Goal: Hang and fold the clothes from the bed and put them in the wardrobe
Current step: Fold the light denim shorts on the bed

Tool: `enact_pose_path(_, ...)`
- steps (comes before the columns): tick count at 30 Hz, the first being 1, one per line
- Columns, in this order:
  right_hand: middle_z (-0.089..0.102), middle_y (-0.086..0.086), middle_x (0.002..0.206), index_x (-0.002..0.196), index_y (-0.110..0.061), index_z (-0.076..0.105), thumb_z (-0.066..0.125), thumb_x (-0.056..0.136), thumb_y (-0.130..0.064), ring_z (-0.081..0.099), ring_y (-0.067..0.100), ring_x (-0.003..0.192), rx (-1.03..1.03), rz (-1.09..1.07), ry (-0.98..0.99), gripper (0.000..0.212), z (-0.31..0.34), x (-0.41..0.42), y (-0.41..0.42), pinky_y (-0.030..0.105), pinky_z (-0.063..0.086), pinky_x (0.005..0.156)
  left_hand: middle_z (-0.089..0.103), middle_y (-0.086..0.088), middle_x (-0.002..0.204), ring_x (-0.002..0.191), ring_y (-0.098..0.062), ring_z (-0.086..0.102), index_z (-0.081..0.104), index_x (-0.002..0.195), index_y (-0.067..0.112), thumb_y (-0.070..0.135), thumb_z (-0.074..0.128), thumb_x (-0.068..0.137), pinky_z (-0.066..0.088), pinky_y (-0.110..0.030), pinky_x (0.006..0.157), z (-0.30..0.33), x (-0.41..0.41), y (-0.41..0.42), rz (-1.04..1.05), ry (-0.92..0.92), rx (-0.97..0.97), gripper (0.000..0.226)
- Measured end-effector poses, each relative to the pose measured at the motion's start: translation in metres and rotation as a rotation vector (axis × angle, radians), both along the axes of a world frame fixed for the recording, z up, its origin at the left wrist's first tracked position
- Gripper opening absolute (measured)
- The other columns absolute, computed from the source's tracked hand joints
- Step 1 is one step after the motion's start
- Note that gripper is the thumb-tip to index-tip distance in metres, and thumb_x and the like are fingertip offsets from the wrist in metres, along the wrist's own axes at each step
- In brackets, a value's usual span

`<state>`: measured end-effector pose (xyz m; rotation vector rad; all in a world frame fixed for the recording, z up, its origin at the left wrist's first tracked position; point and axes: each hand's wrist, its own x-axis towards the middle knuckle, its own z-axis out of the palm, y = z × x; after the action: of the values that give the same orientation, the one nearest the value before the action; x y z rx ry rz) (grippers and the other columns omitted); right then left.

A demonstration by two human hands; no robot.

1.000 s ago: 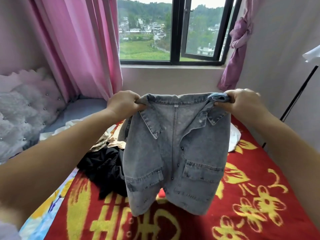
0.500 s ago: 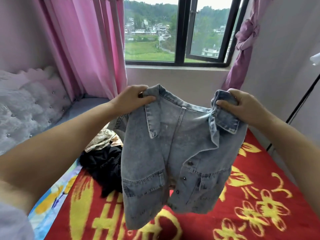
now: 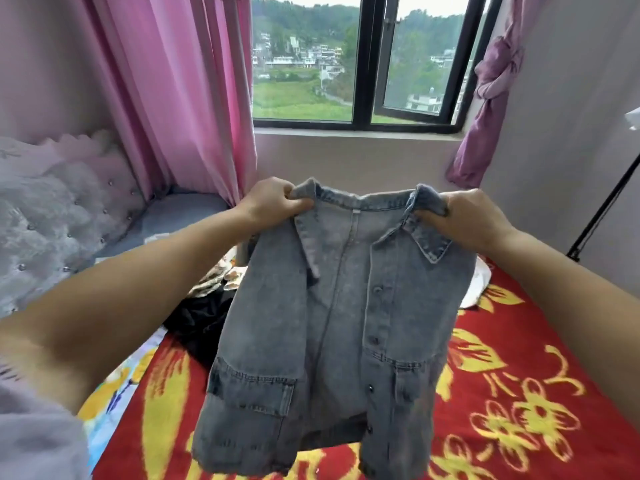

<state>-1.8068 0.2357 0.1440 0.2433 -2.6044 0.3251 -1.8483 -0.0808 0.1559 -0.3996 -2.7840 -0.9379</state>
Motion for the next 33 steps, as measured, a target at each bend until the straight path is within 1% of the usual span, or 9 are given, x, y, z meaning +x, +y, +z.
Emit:
enact_pose_path(3,0.068,0.022,0.075,0.082,-0.005,0.068,0.05,0.095,-0.046,0.065,0.04,0.071,0.134,-0.104,0.157,0.047,-0.007,-0.004,-0.012,0.034,0.034,0.058,0.058,-0.004,0.067,0.073,-0.025,0.056,0.056,0.063,0.014,0.043,0.06,0.089,0.034,-0.031,0.059,0.003,0.0,0.004,0.117,-0.091,-0.168,0.039)
enact_pose_path(9,0.064,0.027,0.097,0.082,-0.004,0.057,0.049,0.097,-0.033,0.061,0.039,0.089,-0.143,-0.164,-0.133,0.034,0.017,-0.009,-0.062,0.03,0.034,0.068,0.063,-0.016,0.084,0.07,-0.026,0.062,0.064,0.094,-0.005,0.008,0.05,0.09,0.052,-0.033,0.069,0.017,0.017,0.053,0.029,-0.357,0.361,0.02)
enact_pose_path(13,0.062,0.009,0.097,0.104,-0.006,0.063,0.036,0.102,-0.041,0.059,0.021,0.091,-0.319,0.186,-0.43,0.045,0.036,-0.001,-0.097,0.027,0.038,0.064,0.06,-0.007,0.05,0.039,-0.014,0.059,0.054,0.081,0.002,0.0,0.042,0.095,0.051,-0.024,0.04,0.029,0.035,0.086,-0.091,-0.596,0.735,0.019)
enact_pose_path(17,0.063,-0.004,0.108,0.116,-0.019,0.053,0.06,0.094,-0.018,0.06,-0.002,0.098,-0.404,0.491,-0.588,0.023,0.045,0.008,-0.079,0.014,0.049,0.08,0.068,-0.018,0.072,0.059,-0.021,0.069,0.059,0.09,-0.009,-0.002,0.037,0.094,0.06,-0.029,0.06,0.043,0.036,0.078,-0.273,-0.693,0.981,0.023)
enact_pose_path(21,0.059,0.001,0.097,0.106,-0.015,0.055,0.056,0.082,0.003,0.054,0.011,0.083,-0.307,0.375,-0.373,0.03,0.04,0.007,-0.061,0.013,0.043,0.068,0.063,-0.021,0.109,0.1,-0.03,0.061,0.056,0.11,-0.003,0.0,0.055,0.088,0.05,-0.044,0.094,0.04,0.025,0.071,-0.28,-0.056,0.224,0.022)
enact_pose_path(24,0.062,-0.002,0.091,0.096,-0.024,0.061,0.044,0.084,0.012,0.057,0.009,0.082,-0.554,0.455,-0.483,0.041,0.044,0.013,-0.047,0.016,0.047,0.07,0.028,-0.014,0.15,0.14,-0.028,0.023,0.02,0.149,0.015,0.035,0.071,0.081,0.011,-0.054,0.117,0.042,0.013,0.062,-0.221,0.411,-0.334,0.087)
enact_pose_path(26,0.064,0.0,0.094,0.101,-0.021,0.063,0.039,0.083,0.019,0.06,0.009,0.085,-0.59,0.505,-0.57,0.05,0.044,0.02,-0.041,0.021,0.05,0.074,0.021,-0.005,0.157,0.145,-0.022,0.015,0.01,0.152,0.025,0.045,0.076,0.075,0.001,-0.051,0.117,0.049,0.007,0.062,-0.411,0.271,-0.424,0.104)
enact_pose_path(29,0.065,0.003,0.101,0.112,-0.014,0.063,0.038,0.079,0.021,0.061,0.008,0.09,-0.621,0.558,-0.66,0.054,0.037,0.029,-0.037,0.024,0.051,0.082,0.066,0.006,0.104,0.102,-0.015,0.06,0.062,0.106,0.027,0.029,0.078,0.078,0.045,-0.027,0.091,0.051,0.006,0.073,-0.536,-0.165,-0.364,0.032)
enact_pose_path(33,0.064,0.004,0.114,0.125,-0.028,0.052,0.055,0.067,-0.009,0.061,0.016,0.104,-0.455,0.431,-0.651,0.061,0.019,0.03,-0.019,0.036,0.05,0.091,0.063,0.011,0.079,0.071,-0.006,0.057,0.06,0.074,0.031,0.022,0.074,0.082,0.046,-0.012,0.065,0.043,-0.001,0.085,-0.555,-0.136,-0.294,0.018)
